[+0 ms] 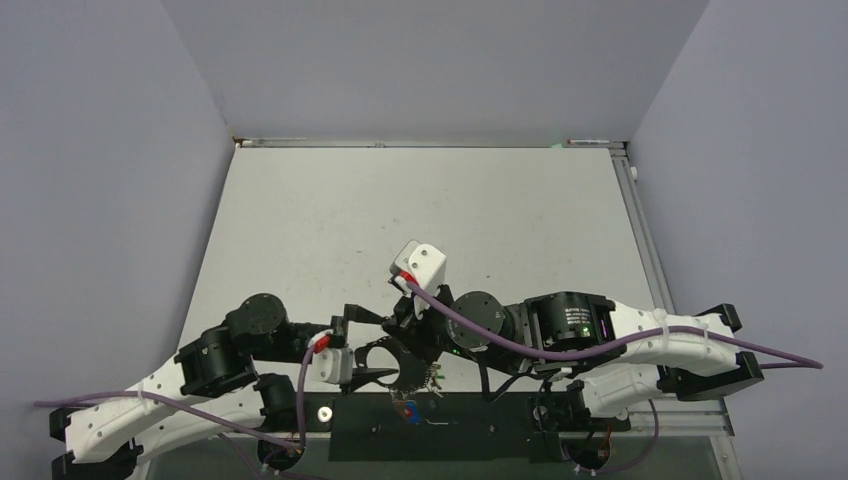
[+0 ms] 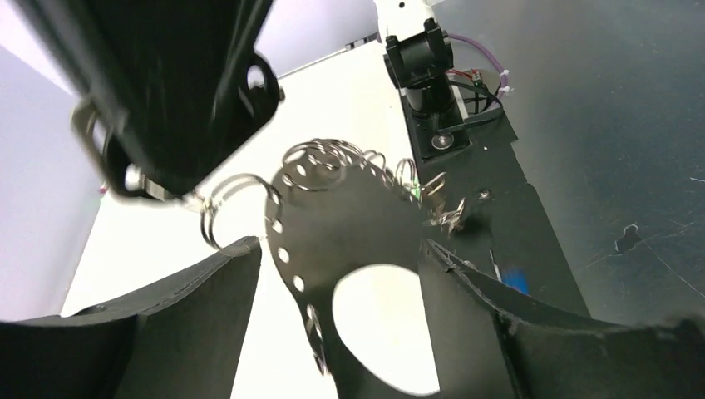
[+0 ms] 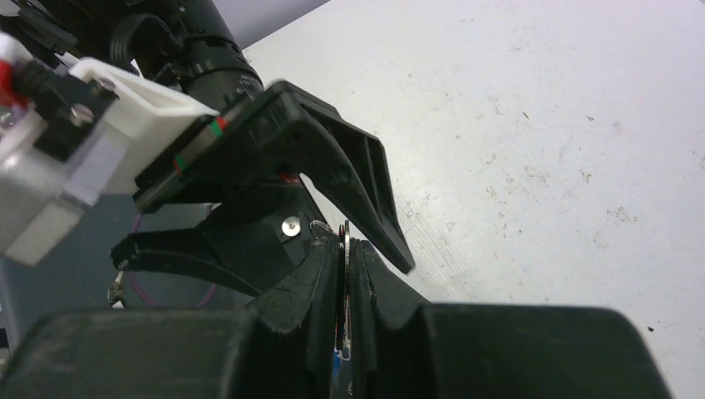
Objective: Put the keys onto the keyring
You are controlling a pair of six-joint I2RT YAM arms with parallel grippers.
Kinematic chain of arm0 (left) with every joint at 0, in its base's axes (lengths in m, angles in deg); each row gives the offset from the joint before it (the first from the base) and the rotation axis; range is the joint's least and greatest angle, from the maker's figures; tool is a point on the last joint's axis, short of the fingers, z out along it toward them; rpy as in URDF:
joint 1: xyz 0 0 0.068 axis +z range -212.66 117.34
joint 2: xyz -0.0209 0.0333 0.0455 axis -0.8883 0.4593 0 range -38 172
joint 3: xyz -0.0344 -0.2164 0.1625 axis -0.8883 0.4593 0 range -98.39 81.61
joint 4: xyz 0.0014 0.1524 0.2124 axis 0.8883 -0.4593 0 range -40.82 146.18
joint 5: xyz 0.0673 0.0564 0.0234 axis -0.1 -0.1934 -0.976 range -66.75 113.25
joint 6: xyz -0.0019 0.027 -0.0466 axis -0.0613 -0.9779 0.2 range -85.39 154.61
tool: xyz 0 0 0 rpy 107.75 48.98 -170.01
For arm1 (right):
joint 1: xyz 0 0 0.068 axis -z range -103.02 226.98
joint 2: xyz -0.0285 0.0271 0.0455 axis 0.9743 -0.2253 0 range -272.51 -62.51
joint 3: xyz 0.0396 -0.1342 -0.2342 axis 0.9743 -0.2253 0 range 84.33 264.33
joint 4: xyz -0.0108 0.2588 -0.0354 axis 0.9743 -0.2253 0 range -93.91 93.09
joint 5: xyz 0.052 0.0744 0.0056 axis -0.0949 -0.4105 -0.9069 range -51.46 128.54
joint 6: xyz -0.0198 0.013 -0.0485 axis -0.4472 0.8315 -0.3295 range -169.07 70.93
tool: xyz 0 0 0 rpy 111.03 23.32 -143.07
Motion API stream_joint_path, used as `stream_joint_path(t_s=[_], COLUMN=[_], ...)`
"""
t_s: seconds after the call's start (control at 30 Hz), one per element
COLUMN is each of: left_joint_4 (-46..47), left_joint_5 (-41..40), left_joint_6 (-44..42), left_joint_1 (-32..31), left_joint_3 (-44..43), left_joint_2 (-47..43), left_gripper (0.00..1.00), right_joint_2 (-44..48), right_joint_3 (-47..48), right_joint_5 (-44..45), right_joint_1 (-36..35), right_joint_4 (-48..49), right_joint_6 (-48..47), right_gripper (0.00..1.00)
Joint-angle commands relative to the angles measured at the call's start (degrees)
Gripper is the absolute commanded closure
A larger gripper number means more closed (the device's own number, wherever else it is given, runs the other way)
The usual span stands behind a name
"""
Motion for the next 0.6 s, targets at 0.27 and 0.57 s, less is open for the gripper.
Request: stream_joint_path(t_s=[0.27,0.57], left_joint_4=[17.29,16.94], left_joint_5=[-6.13,-9.45], left_joint_6=[12.83,17.13], left_joint_1=[0.24,0.72], left_joint_3=[9.6,5.06], left_joint_2=[-12.96,-12.88], left_gripper=[0.42,0.54], right_joint_2=[7.85,5.66], right_joint_3=[-6.28,-4.79], right_joint_5=[-9.11,-7.38], right_joint_1=[-0.06,-0.06], right_joint_4=[10.51,8.16], right_joint_6=[-2.59,-3.44], right_gripper=[0.95,0.95])
